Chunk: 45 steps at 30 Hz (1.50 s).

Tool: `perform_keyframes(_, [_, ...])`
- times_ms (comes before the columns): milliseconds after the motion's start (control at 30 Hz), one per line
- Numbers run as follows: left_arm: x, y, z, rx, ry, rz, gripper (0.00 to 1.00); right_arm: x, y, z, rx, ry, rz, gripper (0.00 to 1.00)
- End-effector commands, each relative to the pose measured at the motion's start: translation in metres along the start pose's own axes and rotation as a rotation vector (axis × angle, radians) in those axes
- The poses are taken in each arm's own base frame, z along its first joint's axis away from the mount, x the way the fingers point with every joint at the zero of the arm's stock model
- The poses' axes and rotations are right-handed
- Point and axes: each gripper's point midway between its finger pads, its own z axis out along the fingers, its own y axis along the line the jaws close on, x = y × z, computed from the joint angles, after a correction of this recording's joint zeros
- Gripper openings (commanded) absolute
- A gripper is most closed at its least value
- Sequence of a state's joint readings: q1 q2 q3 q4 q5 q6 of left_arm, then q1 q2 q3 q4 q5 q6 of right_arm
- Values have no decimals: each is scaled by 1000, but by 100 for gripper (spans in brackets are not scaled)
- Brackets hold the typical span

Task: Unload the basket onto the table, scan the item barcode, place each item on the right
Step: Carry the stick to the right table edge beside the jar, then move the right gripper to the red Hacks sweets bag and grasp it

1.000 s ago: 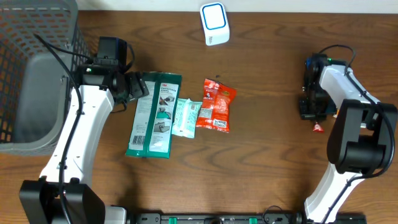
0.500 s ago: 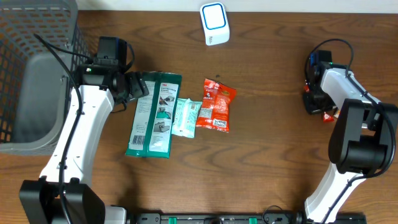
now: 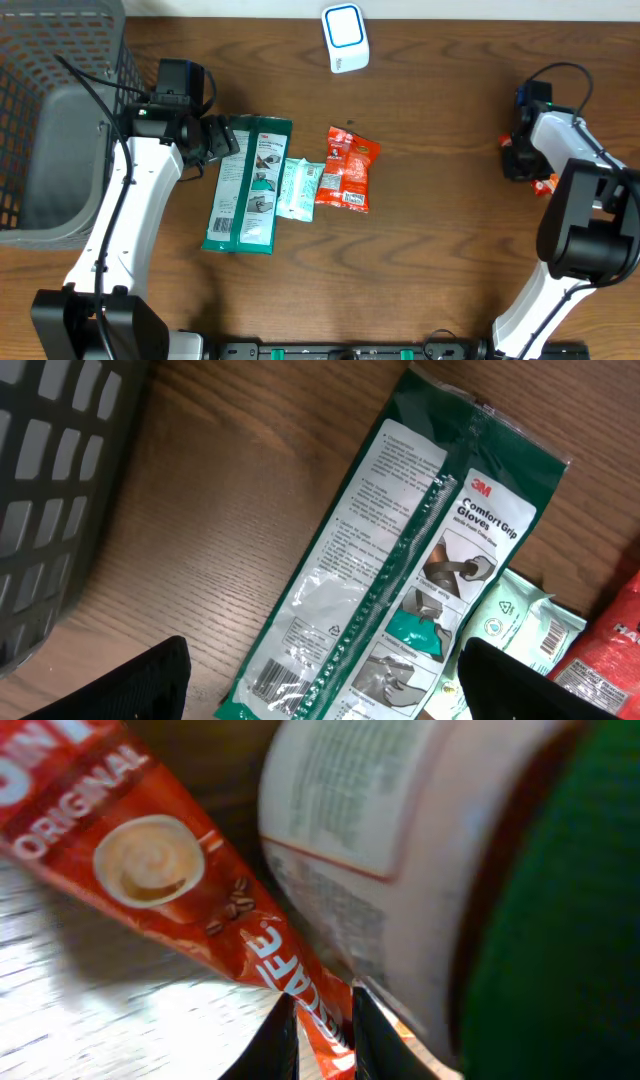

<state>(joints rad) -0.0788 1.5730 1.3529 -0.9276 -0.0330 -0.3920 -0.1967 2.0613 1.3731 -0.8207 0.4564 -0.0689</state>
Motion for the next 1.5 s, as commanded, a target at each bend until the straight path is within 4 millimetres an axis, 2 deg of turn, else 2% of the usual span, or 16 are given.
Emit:
perform_keyframes(0, [-6, 2, -5, -5, -21, 0, 86, 1, 8, 1, -98, 3, 72, 15])
perform_keyframes(100, [-6, 2, -5, -5, -21, 0, 86, 0, 26, -1, -214, -3, 78, 18])
perform_keyframes(133, [-6, 2, -5, -5, -21, 0, 86, -1, 31, -3, -248, -5, 78, 22])
perform_keyframes(200, [-6, 2, -5, -5, -21, 0, 86, -1, 32, -3, -254, -3, 78, 24])
perform_keyframes(300, [-6, 2, -5, -5, -21, 0, 86, -2, 27, -7, -238, 0, 84, 36])
perform_keyframes(333, [-6, 2, -5, -5, -21, 0, 86, -3, 25, -10, -237, 3, 83, 43])
perform_keyframes(500, [-6, 2, -5, -5, -21, 0, 86, -7, 13, -34, -237, 33, 100, 61])
perform_keyframes(633, [-6, 2, -5, -5, -21, 0, 86, -11, 6, -62, -244, 54, 135, 67])
perform_keyframes(700, [-6, 2, -5, -5, -21, 0, 86, -11, 12, -76, -284, 60, 118, 68])
perform_keyframes(833, [-6, 2, -5, -5, -21, 0, 86, -14, 49, -110, -494, 64, 90, 74])
perform_keyframes(867, [-6, 2, -5, -5, -21, 0, 86, -13, 70, -123, -623, 71, 85, 91])
perform_keyframes(900, [-6, 2, -5, -5, -21, 0, 86, -14, 86, -132, -716, 71, 80, 99])
perform_keyframes(1067, [-6, 2, -5, -5, -21, 0, 86, -17, 139, -158, -997, 49, 46, 99])
perform_keyframes(1200, [-6, 2, -5, -5, -21, 0, 86, -12, 166, -155, -1018, 68, 59, 97])
perform_keyframes(1467, [-6, 2, -5, -5, -21, 0, 86, 12, 246, -152, -1030, 39, -62, 97])
